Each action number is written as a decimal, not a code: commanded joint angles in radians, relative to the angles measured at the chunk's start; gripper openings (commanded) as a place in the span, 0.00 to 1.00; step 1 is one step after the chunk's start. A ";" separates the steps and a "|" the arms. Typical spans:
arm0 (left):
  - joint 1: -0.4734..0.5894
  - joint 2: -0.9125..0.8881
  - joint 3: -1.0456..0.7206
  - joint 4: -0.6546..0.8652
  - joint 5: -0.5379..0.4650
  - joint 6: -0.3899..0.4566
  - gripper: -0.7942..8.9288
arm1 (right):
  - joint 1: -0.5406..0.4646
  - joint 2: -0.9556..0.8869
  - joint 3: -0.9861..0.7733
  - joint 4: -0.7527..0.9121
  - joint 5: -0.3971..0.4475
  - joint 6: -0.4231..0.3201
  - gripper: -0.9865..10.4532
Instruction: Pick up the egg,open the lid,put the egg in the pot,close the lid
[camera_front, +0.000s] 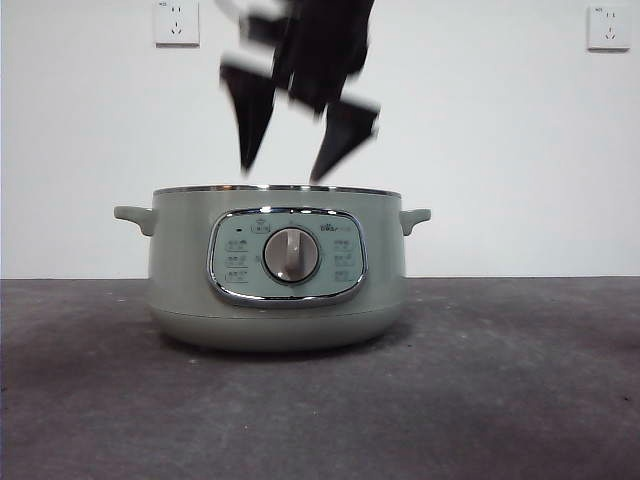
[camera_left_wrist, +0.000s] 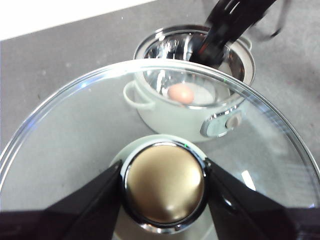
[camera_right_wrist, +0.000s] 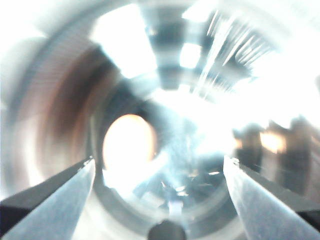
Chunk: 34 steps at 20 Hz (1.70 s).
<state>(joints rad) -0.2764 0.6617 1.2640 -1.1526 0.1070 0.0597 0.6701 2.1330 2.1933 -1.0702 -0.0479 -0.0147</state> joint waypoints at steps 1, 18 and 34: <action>0.003 0.013 0.014 0.084 0.005 0.031 0.07 | 0.005 -0.104 0.007 -0.046 0.005 0.003 0.47; -0.164 0.561 0.023 0.622 0.110 0.076 0.07 | 0.005 -0.779 -0.413 -0.285 -0.005 -0.014 0.47; -0.195 1.011 0.330 0.579 0.110 0.109 0.07 | 0.005 -1.345 -1.207 -0.045 0.033 0.200 0.47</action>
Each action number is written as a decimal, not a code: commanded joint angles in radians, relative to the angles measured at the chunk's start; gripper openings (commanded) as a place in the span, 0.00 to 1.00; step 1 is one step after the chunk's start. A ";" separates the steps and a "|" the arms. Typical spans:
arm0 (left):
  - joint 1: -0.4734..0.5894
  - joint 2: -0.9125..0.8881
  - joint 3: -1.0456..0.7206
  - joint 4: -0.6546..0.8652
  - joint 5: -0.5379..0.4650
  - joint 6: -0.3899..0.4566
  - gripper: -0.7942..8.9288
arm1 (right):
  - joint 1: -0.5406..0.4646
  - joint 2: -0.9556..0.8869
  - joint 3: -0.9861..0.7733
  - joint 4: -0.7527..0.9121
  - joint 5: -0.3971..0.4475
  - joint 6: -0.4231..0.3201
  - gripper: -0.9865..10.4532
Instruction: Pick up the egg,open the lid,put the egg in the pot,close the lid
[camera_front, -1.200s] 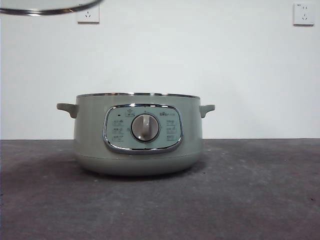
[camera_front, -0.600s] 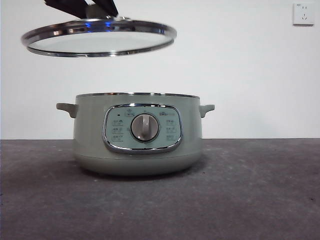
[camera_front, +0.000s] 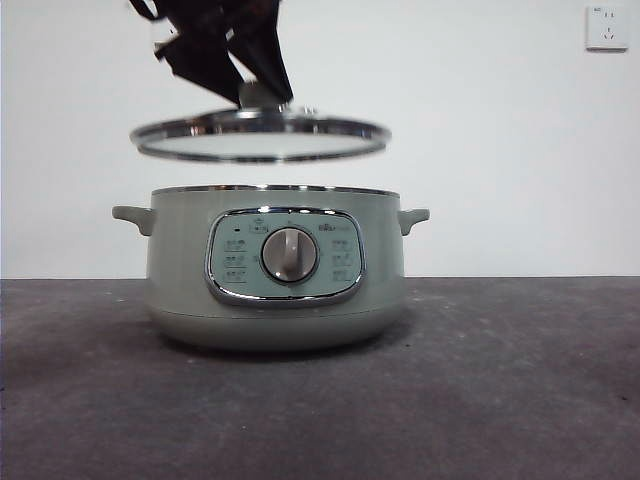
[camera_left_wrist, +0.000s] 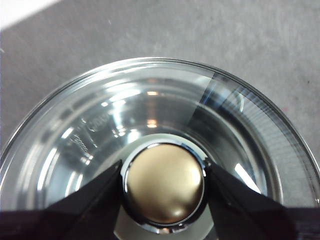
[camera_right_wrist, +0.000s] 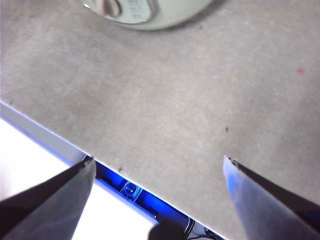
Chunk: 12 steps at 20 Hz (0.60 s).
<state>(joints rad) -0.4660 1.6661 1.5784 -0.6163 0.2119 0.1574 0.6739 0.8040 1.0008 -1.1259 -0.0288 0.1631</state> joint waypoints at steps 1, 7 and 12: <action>-0.005 0.020 0.015 0.054 0.005 0.010 0.07 | 0.001 -0.032 -0.018 0.008 0.022 0.030 0.47; -0.007 0.076 0.015 0.098 0.003 0.000 0.07 | 0.001 -0.096 -0.018 -0.014 0.023 0.049 0.47; -0.009 0.101 0.015 0.108 -0.003 -0.001 0.07 | 0.001 -0.104 -0.018 -0.037 0.037 0.055 0.47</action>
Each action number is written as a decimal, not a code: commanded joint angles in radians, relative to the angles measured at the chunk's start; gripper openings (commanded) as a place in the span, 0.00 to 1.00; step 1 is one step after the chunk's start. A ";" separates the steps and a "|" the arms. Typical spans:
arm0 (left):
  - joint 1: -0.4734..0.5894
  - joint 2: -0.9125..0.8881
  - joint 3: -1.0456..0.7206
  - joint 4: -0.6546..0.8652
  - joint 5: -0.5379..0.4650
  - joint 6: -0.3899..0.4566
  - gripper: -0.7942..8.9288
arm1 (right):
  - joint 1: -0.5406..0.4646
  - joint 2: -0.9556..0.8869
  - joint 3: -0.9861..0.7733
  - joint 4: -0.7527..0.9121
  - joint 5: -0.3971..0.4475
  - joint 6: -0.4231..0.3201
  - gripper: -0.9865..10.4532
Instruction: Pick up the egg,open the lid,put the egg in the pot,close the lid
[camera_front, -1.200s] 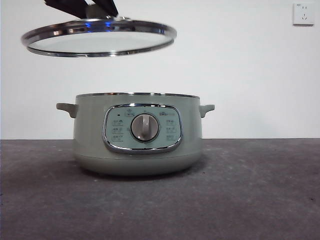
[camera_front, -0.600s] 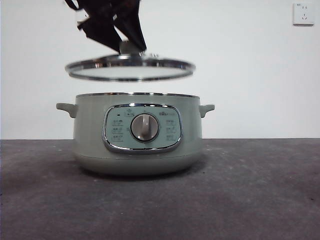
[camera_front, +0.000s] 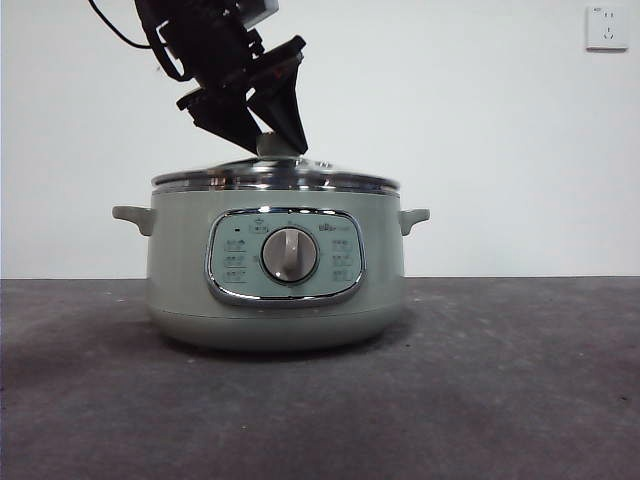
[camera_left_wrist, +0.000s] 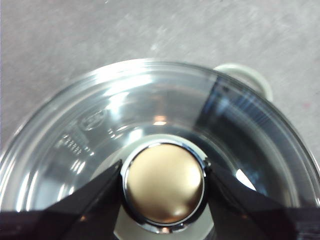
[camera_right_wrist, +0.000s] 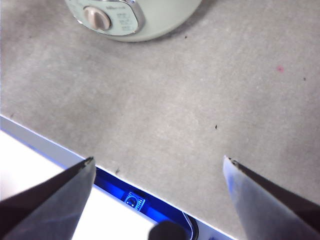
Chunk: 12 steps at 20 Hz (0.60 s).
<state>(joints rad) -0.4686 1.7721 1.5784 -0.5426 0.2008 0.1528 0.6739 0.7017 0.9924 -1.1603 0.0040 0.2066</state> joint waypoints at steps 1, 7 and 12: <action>-0.006 -0.004 0.015 0.034 0.008 -0.002 0.07 | 0.001 -0.002 -0.009 -0.006 0.005 0.011 0.47; -0.006 -0.004 0.015 0.003 0.008 -0.003 0.07 | 0.001 -0.002 -0.009 -0.007 0.016 0.011 0.47; -0.006 -0.004 0.015 -0.040 0.008 -0.003 0.09 | 0.001 -0.002 -0.009 -0.007 0.016 0.011 0.47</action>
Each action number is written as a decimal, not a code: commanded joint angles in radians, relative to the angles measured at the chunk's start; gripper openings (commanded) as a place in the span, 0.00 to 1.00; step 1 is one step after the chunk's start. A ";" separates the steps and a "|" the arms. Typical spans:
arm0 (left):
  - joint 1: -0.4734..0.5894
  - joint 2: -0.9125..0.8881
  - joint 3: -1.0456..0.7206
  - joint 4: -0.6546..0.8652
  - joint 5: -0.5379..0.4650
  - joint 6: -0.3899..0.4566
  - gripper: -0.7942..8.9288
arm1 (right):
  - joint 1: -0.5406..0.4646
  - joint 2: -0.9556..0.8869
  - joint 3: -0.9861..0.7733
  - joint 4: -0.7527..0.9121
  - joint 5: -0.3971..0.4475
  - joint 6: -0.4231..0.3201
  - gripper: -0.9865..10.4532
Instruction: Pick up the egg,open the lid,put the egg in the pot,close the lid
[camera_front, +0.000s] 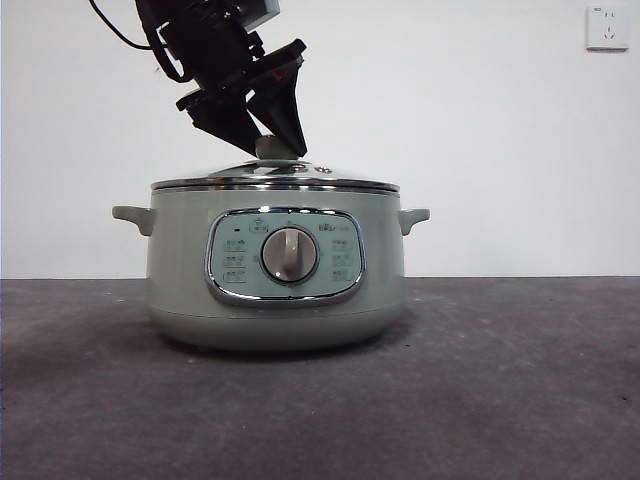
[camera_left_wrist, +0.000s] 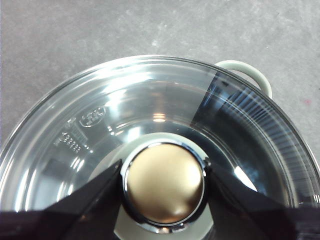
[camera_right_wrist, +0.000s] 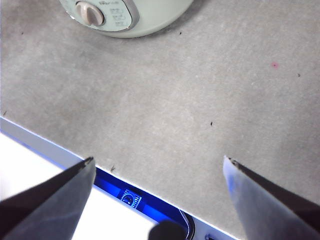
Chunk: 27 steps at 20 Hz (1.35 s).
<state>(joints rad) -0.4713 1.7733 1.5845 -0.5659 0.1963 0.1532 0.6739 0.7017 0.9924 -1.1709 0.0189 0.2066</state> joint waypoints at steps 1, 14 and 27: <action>-0.003 -0.005 0.009 -0.024 0.013 -0.004 0.12 | 0.001 -0.002 -0.009 0.004 0.001 0.011 0.47; -0.003 -0.008 0.009 -0.040 0.013 -0.015 0.44 | 0.001 -0.002 -0.009 0.005 0.001 0.011 0.47; 0.003 -0.014 0.345 -0.449 0.017 -0.019 0.44 | 0.001 -0.002 -0.009 0.056 0.001 0.008 0.47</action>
<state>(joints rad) -0.4713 1.7649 1.9293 -1.0069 0.2081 0.1444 0.6739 0.7017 0.9924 -1.1191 0.0185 0.2066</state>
